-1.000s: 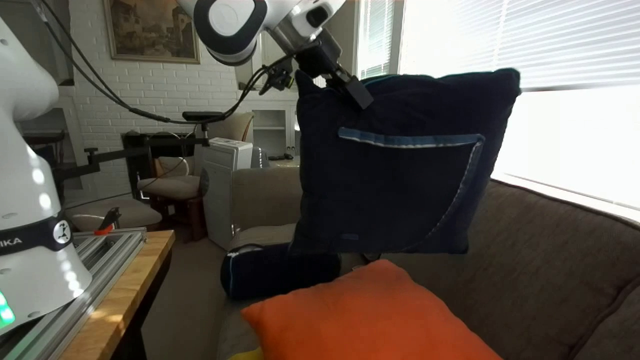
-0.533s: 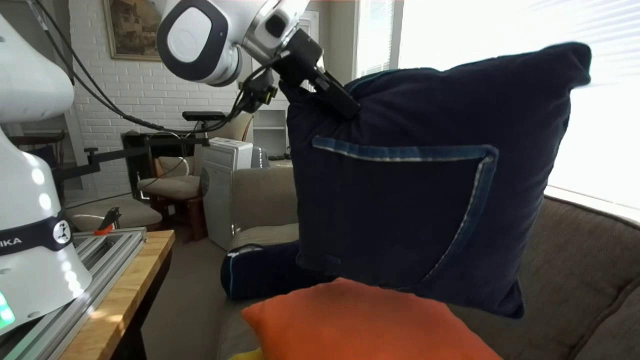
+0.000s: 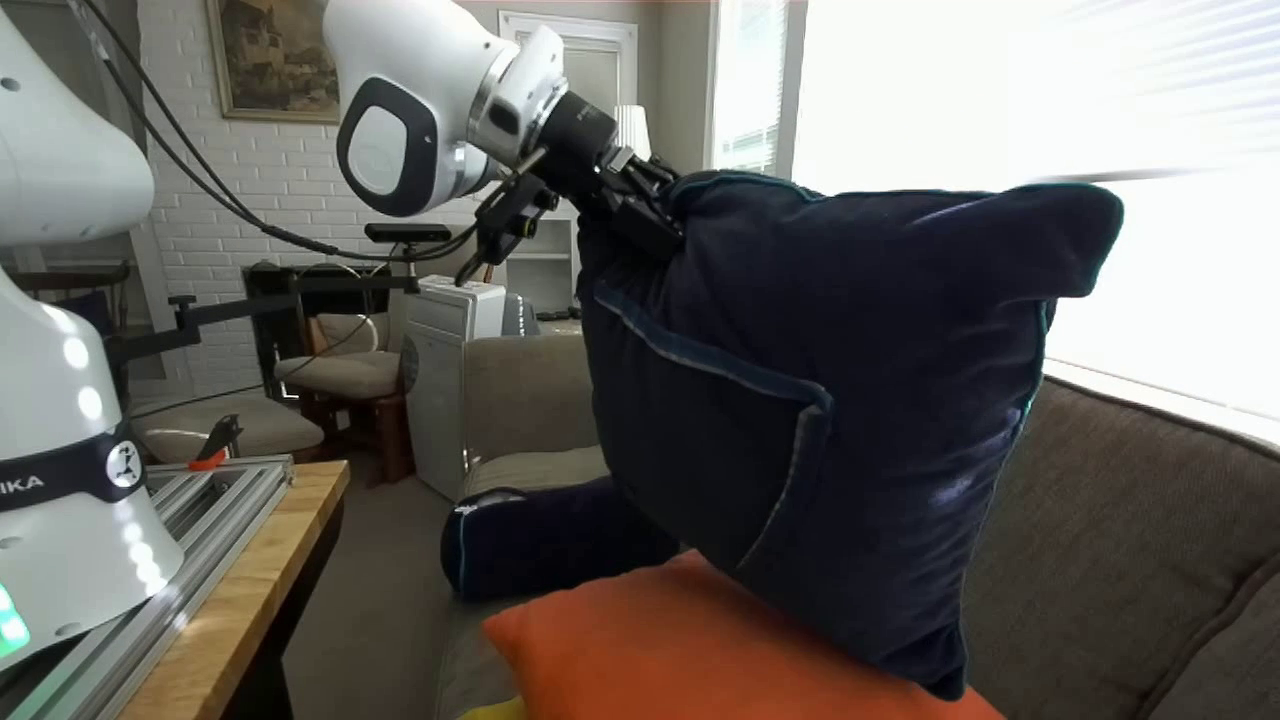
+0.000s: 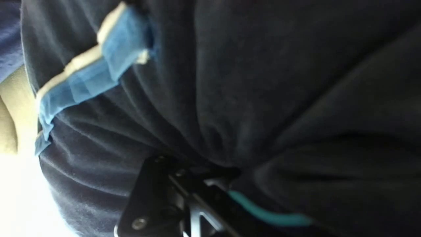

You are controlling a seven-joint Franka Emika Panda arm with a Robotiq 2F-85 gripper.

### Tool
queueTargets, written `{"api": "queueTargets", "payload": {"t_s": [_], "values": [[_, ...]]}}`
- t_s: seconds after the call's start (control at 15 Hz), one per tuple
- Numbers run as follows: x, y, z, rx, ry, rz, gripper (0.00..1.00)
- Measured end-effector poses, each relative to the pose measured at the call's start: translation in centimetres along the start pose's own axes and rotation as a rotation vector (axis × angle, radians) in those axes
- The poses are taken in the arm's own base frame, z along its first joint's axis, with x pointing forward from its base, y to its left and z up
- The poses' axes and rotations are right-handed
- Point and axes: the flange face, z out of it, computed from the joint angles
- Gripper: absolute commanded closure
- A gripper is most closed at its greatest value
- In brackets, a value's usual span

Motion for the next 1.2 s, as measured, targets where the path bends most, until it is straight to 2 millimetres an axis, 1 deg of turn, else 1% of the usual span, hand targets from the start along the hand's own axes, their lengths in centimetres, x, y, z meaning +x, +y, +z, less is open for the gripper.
{"api": "queueTargets", "payload": {"t_s": [0.13, 0.33, 0.53, 0.67, 1.0, 1.2], "values": [[0.1, -0.1, -0.7, -0.004, 0.062, 0.031, 1.0], [0.9, 0.0, -1.7, -0.007, 0.158, 0.055, 1.0], [1.3, -0.1, -1.9, -0.002, 0.227, 0.029, 1.0], [0.4, -0.2, -1.1, 0.005, 0.221, 0.001, 1.0], [-3.8, -1.2, 2.4, 0.05, 0.103, -0.082, 1.0], [-5.4, -1.6, 4.2, 0.059, 0.084, -0.11, 1.0]]}}
